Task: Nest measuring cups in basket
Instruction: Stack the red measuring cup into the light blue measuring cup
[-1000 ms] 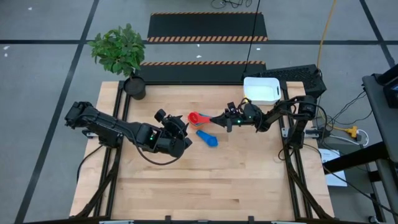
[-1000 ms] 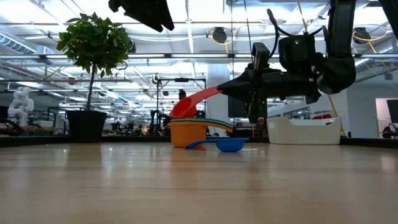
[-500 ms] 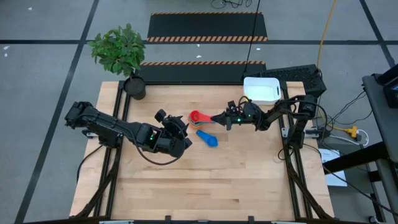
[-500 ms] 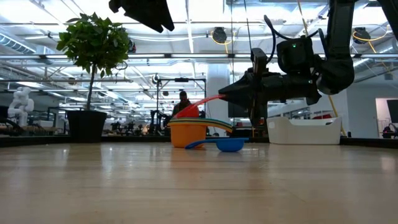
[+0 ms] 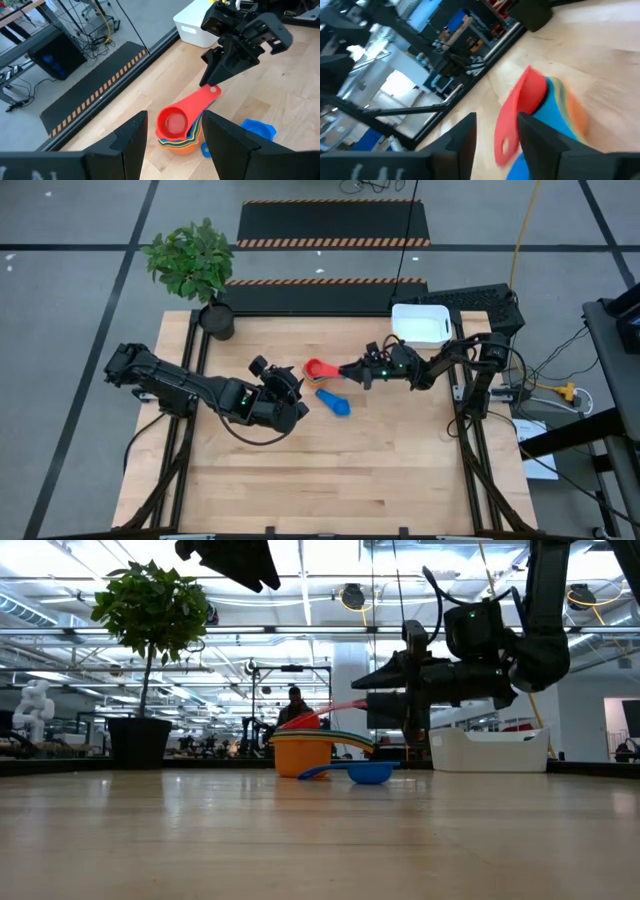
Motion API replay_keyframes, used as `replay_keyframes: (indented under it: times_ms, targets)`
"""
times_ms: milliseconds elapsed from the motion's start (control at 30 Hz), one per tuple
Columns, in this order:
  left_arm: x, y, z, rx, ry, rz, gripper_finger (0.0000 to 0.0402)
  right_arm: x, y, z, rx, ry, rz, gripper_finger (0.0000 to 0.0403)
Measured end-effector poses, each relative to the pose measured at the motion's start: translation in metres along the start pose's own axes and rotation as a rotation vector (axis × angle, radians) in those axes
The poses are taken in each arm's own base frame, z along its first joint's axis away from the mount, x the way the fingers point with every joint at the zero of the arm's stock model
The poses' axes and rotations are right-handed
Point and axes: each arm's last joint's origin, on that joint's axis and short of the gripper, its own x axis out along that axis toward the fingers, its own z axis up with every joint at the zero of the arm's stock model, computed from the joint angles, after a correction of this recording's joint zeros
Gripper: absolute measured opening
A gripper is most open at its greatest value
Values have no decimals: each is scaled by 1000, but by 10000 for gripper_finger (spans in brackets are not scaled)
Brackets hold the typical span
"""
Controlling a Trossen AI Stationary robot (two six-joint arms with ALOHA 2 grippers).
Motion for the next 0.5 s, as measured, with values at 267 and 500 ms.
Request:
replay_keyframes:
  times_ms: [267, 500]
  targets:
    - [0, 0, 0, 0, 0, 0, 191, -8, -11, 0, -6, 2, -59, 177]
    - [0, 0, 0, 1, 2, 0, 191, -12, -12, 2, -80, 7, -54, 206]
